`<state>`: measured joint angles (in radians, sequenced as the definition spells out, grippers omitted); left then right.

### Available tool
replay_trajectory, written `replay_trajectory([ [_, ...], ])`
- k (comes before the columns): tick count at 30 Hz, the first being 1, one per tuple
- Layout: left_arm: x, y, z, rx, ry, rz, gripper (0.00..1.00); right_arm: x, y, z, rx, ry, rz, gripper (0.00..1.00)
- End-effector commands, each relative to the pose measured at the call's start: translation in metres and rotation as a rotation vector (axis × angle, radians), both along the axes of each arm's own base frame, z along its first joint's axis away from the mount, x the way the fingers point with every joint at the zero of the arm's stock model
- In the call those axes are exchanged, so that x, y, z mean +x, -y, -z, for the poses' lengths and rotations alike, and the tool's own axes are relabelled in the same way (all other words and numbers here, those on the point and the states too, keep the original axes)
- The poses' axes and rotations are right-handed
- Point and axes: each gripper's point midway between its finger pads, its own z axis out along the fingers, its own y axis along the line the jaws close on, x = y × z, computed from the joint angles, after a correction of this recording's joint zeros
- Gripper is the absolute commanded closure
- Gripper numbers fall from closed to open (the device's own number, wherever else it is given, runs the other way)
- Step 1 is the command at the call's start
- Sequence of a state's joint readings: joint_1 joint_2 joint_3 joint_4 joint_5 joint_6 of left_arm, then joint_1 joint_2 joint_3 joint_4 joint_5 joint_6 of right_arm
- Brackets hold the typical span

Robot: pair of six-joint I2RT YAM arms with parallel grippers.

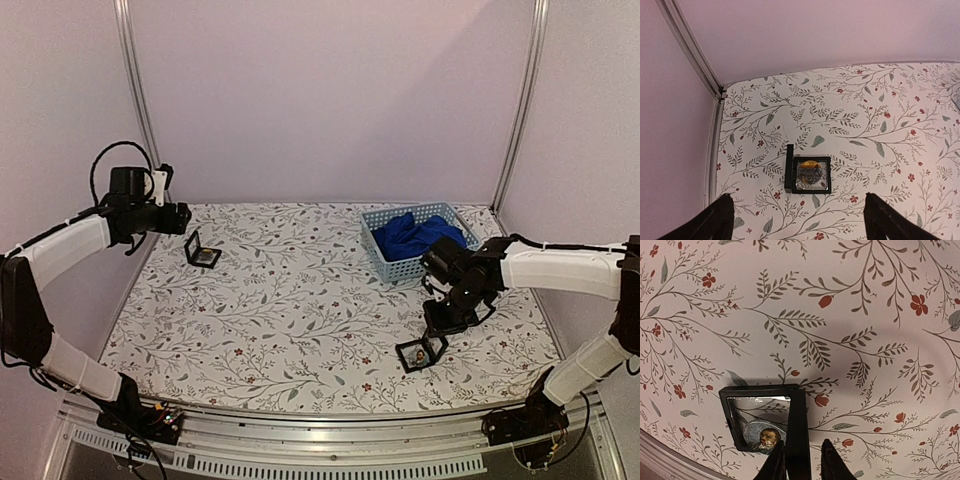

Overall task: Pin the brooch onto the clothing
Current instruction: Move the brooch box to the center of the board.

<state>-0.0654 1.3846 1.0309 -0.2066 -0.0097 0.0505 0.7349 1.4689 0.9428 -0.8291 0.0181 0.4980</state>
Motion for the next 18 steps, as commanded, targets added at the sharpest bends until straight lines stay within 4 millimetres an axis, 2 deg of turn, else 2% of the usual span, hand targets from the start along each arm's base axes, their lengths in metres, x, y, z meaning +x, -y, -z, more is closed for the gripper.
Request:
replay_trajectory([
  [1,-0.001,0.009,-0.002,-0.026,0.008,0.031,0.11,0.009,0.001,-0.001,-0.039,0.029,-0.005,0.83],
  [3,-0.002,0.009,-0.003,-0.027,0.010,0.033,0.11,0.011,0.000,-0.004,-0.040,0.037,-0.005,0.89],
  [8,-0.002,0.013,-0.005,-0.038,0.014,0.050,0.11,0.009,0.000,-0.003,-0.038,0.026,-0.017,0.91],
  [15,-0.003,0.016,-0.006,-0.048,0.014,0.064,0.11,0.024,0.024,-0.008,-0.102,0.049,0.022,0.97],
  [18,-0.004,0.016,-0.006,-0.049,0.014,0.066,0.11,0.036,0.042,-0.009,-0.112,0.053,0.049,1.00],
])
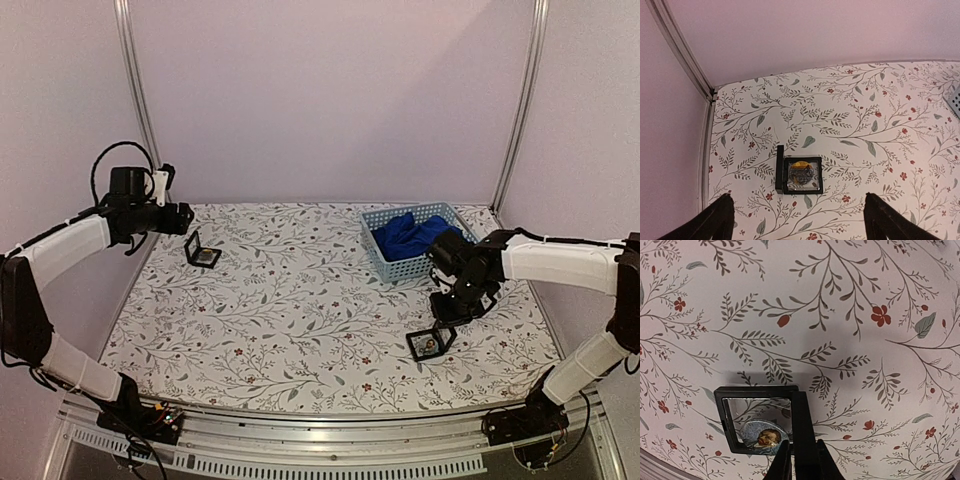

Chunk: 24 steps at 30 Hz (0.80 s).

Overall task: Pin the brooch onto the clothing
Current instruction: Move the brooch box to the center of the board.

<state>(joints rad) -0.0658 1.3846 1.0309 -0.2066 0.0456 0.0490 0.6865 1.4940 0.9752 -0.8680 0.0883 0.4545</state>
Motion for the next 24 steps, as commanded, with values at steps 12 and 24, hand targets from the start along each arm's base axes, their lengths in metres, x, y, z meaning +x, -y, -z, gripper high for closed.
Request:
replay_trajectory([
  [12,-0.003,0.009,-0.007,-0.025,0.020,0.031,0.11,0.083,0.093,-0.029,-0.081,0.106,0.100,0.97],
  [24,-0.001,0.013,-0.007,-0.043,0.017,0.050,0.11,0.105,0.202,-0.026,-0.111,0.114,0.229,0.96],
])
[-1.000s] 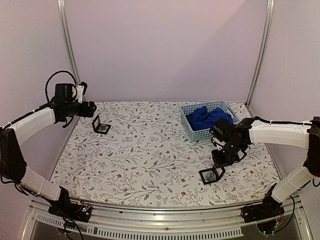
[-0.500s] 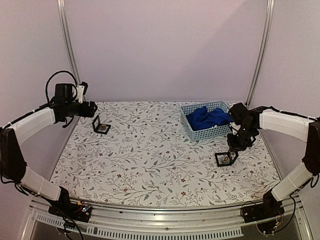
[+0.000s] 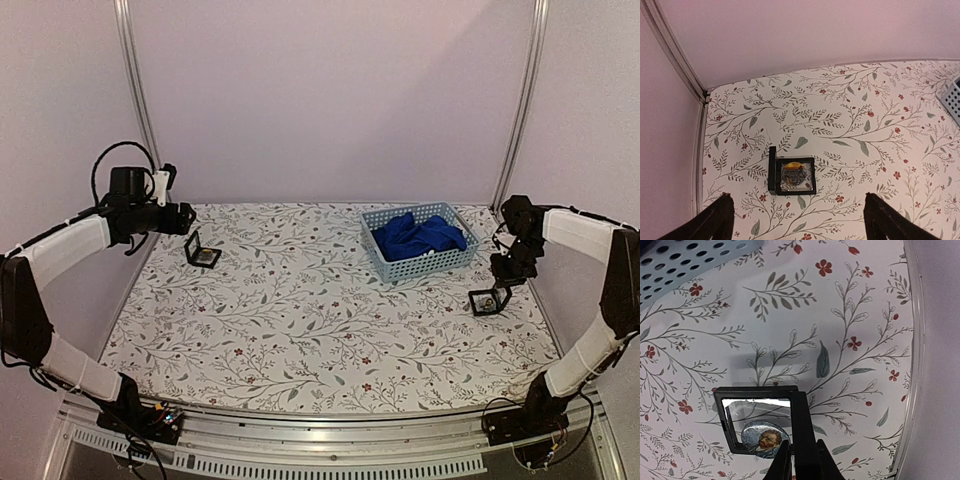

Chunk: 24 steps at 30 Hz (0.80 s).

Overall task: Pin the brooch onto the clothing
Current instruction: Move the brooch box to the center of the board.

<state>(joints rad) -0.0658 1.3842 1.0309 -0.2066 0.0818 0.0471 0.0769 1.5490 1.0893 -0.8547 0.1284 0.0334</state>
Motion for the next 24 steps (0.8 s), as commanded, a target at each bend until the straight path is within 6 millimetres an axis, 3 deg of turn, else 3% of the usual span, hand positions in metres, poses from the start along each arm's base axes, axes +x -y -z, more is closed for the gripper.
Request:
replay_trajectory([
  [1,0.000,0.007,-0.006,-0.025,0.017,0.021,0.11,0.015,0.044,-0.007,0.002,0.052,0.036,0.96],
  [4,0.000,0.009,-0.006,-0.030,0.015,0.027,0.11,0.022,0.068,-0.009,0.002,0.066,0.086,0.97],
  [8,0.002,0.009,-0.002,-0.030,0.005,0.027,0.11,0.035,0.084,-0.007,0.009,0.072,0.110,0.97],
  [14,0.001,0.008,-0.001,-0.023,0.003,0.024,0.11,0.034,0.093,0.022,-0.011,-0.012,0.112,0.97],
  [19,0.003,0.009,0.002,-0.025,-0.003,0.029,0.11,0.038,0.095,0.031,-0.016,-0.038,0.113,0.95],
  [24,0.003,0.009,0.004,-0.023,-0.009,0.030,0.11,0.041,0.094,0.028,-0.005,-0.031,0.117,0.77],
])
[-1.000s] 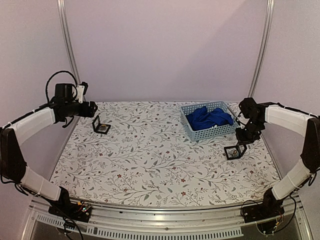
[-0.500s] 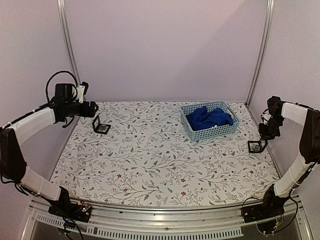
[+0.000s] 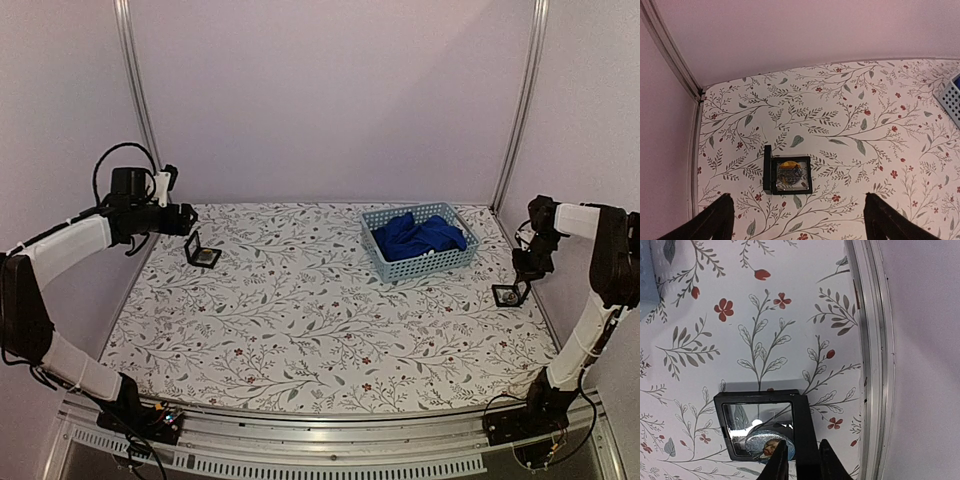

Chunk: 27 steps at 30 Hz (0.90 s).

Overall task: Pin the brooch onto the clothing
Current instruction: Move the brooch box to the center of the board, then move the bin to the corner of the board.

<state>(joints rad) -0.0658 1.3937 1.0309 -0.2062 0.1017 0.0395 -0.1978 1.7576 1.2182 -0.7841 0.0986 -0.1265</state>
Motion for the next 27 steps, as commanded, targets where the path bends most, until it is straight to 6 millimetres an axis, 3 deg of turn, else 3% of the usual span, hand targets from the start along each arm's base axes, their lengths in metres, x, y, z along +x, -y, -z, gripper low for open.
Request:
replay_trajectory([
  [1,0.003,0.005,0.000,-0.006,0.002,0.016,0.11,0.006,0.001,0.002,0.011,-0.001,0.002,0.70],
  [4,0.003,0.005,0.002,-0.005,-0.003,0.017,0.10,0.008,0.000,-0.003,0.016,0.009,0.000,0.52],
  [10,0.002,0.005,0.002,-0.006,-0.005,0.017,0.10,0.015,0.008,-0.020,-0.016,0.032,0.031,0.27],
  [14,0.002,0.007,0.001,-0.010,-0.004,0.022,0.10,0.031,0.011,-0.058,-0.082,0.092,0.059,0.22],
  [16,0.002,0.007,-0.001,-0.013,-0.001,0.023,0.10,0.049,-0.008,-0.086,-0.126,0.166,0.030,0.22],
  [17,0.001,0.007,0.000,-0.013,-0.001,0.023,0.10,0.061,-0.028,-0.100,-0.135,0.222,-0.015,0.23],
  [19,0.001,0.006,-0.001,-0.013,0.001,0.022,0.10,0.082,-0.112,-0.126,-0.093,0.349,-0.225,0.24],
  [23,0.000,0.006,-0.002,-0.011,0.001,0.021,0.10,0.080,-0.276,-0.146,0.007,0.499,-0.696,0.22],
  [25,0.000,0.006,-0.001,-0.009,-0.002,0.021,0.10,0.079,-0.336,-0.140,0.037,0.508,-0.806,0.21],
  [27,-0.001,0.005,-0.001,-0.005,-0.001,0.017,0.10,0.085,-0.378,-0.131,0.069,0.504,-0.840,0.20],
])
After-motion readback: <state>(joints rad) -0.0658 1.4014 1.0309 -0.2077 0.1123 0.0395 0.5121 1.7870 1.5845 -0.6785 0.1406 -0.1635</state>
